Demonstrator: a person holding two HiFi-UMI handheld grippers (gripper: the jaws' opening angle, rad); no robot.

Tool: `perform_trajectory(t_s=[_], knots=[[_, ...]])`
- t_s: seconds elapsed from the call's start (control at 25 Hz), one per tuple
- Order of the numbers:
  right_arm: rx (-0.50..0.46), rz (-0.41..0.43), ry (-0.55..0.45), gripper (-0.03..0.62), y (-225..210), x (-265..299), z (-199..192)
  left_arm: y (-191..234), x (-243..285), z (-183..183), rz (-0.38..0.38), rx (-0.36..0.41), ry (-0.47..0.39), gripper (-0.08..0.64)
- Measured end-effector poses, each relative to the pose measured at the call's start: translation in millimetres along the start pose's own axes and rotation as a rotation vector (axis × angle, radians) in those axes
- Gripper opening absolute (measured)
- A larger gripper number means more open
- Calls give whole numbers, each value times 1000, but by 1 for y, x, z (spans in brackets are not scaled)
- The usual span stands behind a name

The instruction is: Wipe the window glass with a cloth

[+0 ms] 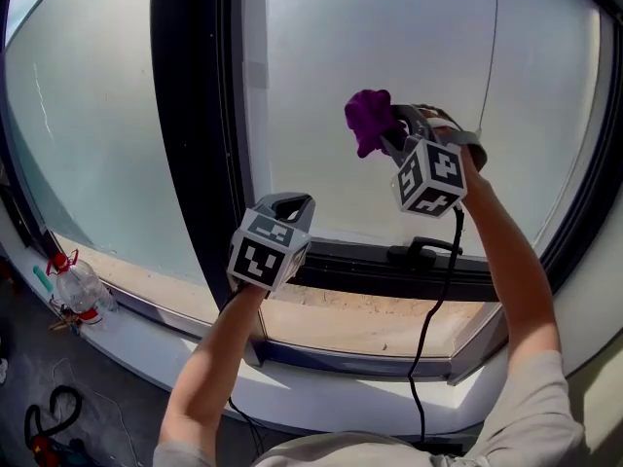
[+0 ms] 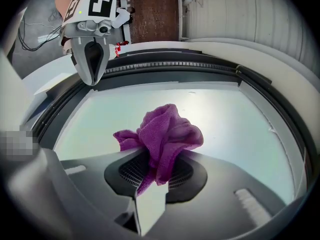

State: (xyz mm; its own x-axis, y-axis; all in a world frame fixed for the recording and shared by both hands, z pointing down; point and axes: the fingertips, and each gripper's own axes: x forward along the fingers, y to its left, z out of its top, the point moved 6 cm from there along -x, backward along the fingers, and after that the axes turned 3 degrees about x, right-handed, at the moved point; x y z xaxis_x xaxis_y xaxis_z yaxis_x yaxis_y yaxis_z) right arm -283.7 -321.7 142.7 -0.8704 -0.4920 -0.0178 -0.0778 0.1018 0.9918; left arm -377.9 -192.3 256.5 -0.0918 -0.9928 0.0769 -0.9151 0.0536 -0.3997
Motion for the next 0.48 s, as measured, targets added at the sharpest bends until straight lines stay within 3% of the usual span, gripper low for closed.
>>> perform_trajectory(t_s=[0.48], knots=[[17, -115, -5, 109, -102, -2, 15, 10, -11, 30, 10, 57, -46, 8]])
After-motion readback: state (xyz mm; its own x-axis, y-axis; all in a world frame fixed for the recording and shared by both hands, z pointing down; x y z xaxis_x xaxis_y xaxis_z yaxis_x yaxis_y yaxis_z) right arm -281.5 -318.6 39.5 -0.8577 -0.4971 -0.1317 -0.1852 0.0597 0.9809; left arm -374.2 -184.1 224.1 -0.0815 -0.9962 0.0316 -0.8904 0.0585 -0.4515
